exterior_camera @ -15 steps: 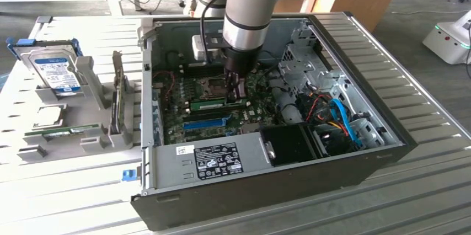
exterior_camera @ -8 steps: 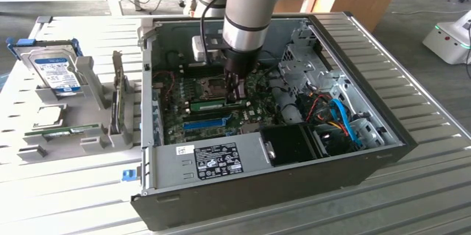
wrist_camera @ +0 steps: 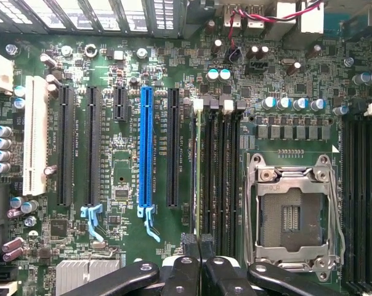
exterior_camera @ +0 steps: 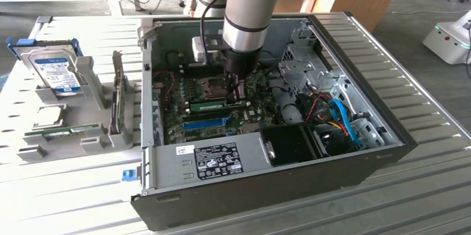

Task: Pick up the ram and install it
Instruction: 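Insert the ram into the slot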

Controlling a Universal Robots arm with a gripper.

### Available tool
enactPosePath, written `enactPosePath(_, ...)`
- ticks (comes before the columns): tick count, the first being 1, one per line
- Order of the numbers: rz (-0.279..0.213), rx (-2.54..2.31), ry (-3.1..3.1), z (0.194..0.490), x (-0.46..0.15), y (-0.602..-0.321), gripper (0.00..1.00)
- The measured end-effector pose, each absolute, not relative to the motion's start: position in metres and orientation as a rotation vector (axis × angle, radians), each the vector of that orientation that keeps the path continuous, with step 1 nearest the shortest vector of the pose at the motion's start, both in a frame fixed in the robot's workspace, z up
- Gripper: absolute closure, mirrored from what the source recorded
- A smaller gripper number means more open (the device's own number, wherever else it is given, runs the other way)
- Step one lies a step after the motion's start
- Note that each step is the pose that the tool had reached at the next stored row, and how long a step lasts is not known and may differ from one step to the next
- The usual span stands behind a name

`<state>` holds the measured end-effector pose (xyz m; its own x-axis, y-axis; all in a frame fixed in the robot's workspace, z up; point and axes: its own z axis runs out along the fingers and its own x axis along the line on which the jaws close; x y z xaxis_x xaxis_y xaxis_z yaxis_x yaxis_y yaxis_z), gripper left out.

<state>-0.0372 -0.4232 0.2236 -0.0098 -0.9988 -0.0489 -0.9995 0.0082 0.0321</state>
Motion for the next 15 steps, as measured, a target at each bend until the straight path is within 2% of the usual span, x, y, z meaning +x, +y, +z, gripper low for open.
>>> enactPosePath(7,0.09,-2.202,2.222,0.2235,-0.0371,-0.4232,0.87)
enactPosePath(8,0.09,-2.202,2.222,0.2235,-0.0371,-0.4232,0.81)
enactPosePath(15,0.09,-2.202,2.222,0.2236,-0.0371,-0.4232,0.81)
